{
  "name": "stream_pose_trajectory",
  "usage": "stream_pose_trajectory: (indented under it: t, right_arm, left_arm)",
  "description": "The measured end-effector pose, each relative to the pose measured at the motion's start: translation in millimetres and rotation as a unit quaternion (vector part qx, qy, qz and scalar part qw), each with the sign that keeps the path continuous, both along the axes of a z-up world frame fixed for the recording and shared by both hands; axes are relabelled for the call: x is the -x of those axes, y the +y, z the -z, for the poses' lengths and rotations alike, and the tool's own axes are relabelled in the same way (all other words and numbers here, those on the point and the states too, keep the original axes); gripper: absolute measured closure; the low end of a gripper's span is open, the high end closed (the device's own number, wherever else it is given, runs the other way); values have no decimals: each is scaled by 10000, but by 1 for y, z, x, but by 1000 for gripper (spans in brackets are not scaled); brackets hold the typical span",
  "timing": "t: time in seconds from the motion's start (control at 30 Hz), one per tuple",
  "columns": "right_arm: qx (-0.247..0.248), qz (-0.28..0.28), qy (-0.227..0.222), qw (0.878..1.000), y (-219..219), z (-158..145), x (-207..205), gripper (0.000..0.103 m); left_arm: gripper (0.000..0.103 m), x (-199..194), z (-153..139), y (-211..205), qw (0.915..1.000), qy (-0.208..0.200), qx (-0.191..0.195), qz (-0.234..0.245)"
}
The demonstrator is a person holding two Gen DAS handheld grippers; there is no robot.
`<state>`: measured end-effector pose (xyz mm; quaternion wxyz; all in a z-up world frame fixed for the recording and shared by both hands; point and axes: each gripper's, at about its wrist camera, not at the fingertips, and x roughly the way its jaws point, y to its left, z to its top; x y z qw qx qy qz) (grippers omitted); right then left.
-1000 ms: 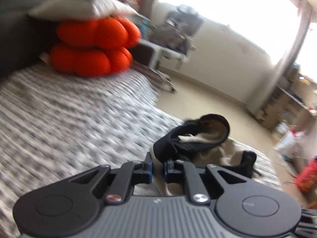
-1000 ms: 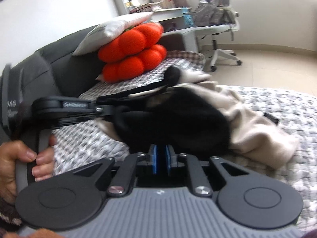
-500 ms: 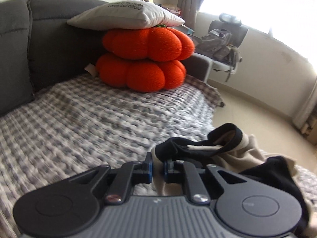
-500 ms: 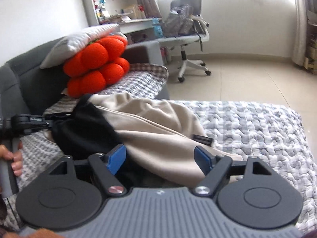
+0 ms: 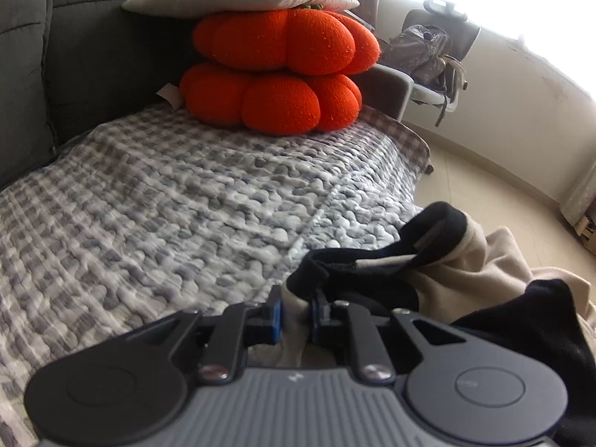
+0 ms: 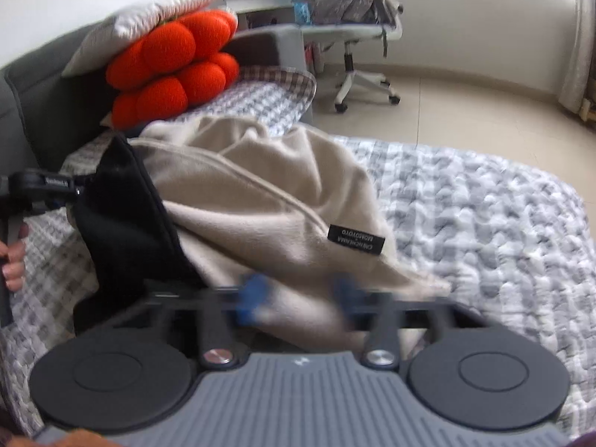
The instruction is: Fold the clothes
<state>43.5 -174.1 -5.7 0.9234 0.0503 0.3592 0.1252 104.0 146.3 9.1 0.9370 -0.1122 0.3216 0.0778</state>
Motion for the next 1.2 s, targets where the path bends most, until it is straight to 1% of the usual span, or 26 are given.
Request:
stream_pose_trajectory:
  t: [0.03, 0.07, 0.1, 0.13, 0.2, 0.27, 0.33, 0.37, 0.4, 0.43, 0.47, 0.5, 0.53, 0.6, 0.7, 0.77, 0.8, 0.87, 0.9, 0.93, 0.97, 1.03, 1.1, 1.17, 1.2]
  right_arm:
    - [-114, -53, 38, 9999, 0, 0, 1, 100]
    - [-202, -122, 26, 9997, 2, -3, 3, 101]
    - [-253, -201, -11, 9995, 4, -7, 7, 101]
    - [-275, -282, -63, 9992, 7, -11, 11, 101]
    - [-224, -452, -241, 9984, 16, -20, 21, 102]
    - [-185, -582, -378, 9974, 24, -27, 31, 100]
    - [-170, -628, -403, 9971, 30, -29, 35, 86]
    - [-162, -651, -416, 9969, 33, -31, 37, 85]
    - [-134, -661, -399, 9969, 35, -31, 37, 82]
    - [-102, -640, -368, 9972, 37, -30, 34, 72]
    - [-92, -584, -365, 9976, 37, -29, 31, 63]
    - [-102, -506, -395, 9979, 35, -28, 28, 45]
    - [-141, -439, -426, 9980, 33, -27, 25, 35]
    - [-268, -340, -443, 9981, 27, -28, 21, 33]
    - [-473, -195, -401, 9979, 18, -27, 12, 33]
    - [-546, -131, -388, 9977, 14, -26, 8, 32]
    - [-564, -120, -377, 9976, 13, -25, 7, 31]
    - [-601, -99, -355, 9975, 10, -23, 5, 28]
    - [-620, -88, -343, 9974, 8, -23, 3, 27]
    - [-638, -77, -332, 9974, 7, -22, 2, 26]
    - [-646, -70, -330, 9973, 5, -22, 2, 26]
    - [-639, -66, -346, 9973, 4, -23, 1, 26]
    - [-635, -68, -368, 9973, 2, -24, 1, 26]
    - [-637, -87, -396, 9971, 2, -25, 2, 26]
    - [-643, -109, -418, 9970, 2, -26, 3, 26]
  left_arm:
    - [77, 1, 0, 0, 10000, 19, 32, 22]
    - [73, 5, -4, -1, 10000, -18, 40, 58]
    - [62, 8, -6, -2, 9999, -49, 41, 100]
    - [55, 13, -9, -3, 9998, -79, 48, 177]
    - [50, 20, -12, -4, 9993, -40, 129, 359]
    - [45, 26, -13, -4, 9983, 20, 317, 482]
    - [43, 31, -14, -3, 9966, 8, 561, 598]
    - [42, 33, -15, -5, 9953, -56, 678, 683]
    - [39, 35, -16, -7, 9939, -123, 783, 772]
    - [35, 35, -18, -10, 9924, -198, 840, 874]
    - [33, 35, -19, -14, 9907, -273, 899, 986]
    - [27, 35, -19, -20, 9885, -343, 952, 1125]
    - [22, 34, -19, -26, 9869, -404, 960, 1233]
    - [19, 32, -19, -38, 9836, -527, 956, 1436]
    - [16, 23, -19, -53, 9822, -734, 725, 1570]
    - [15, 14, -15, -58, 9803, -791, 727, 1656]
    - [14, 9, -12, -60, 9796, -752, 771, 1699]
    - [15, 7, -7, -64, 9777, -643, 785, 1839]
    - [22, 6, -5, -66, 9767, -589, 792, 1908]
    - [37, 4, -3, -68, 9755, -535, 799, 1977]
    - [45, 3, 0, -71, 9743, -481, 806, 2047]
    - [76, 1, 4, -74, 9716, -380, 827, 2183]
    - [84, 9, -1, -75, 9697, -378, 808, 2273]
    - [86, 22, -8, -76, 9678, -487, 673, 2377]
    - [87, 31, -12, -75, 9656, -649, 588, 2448]
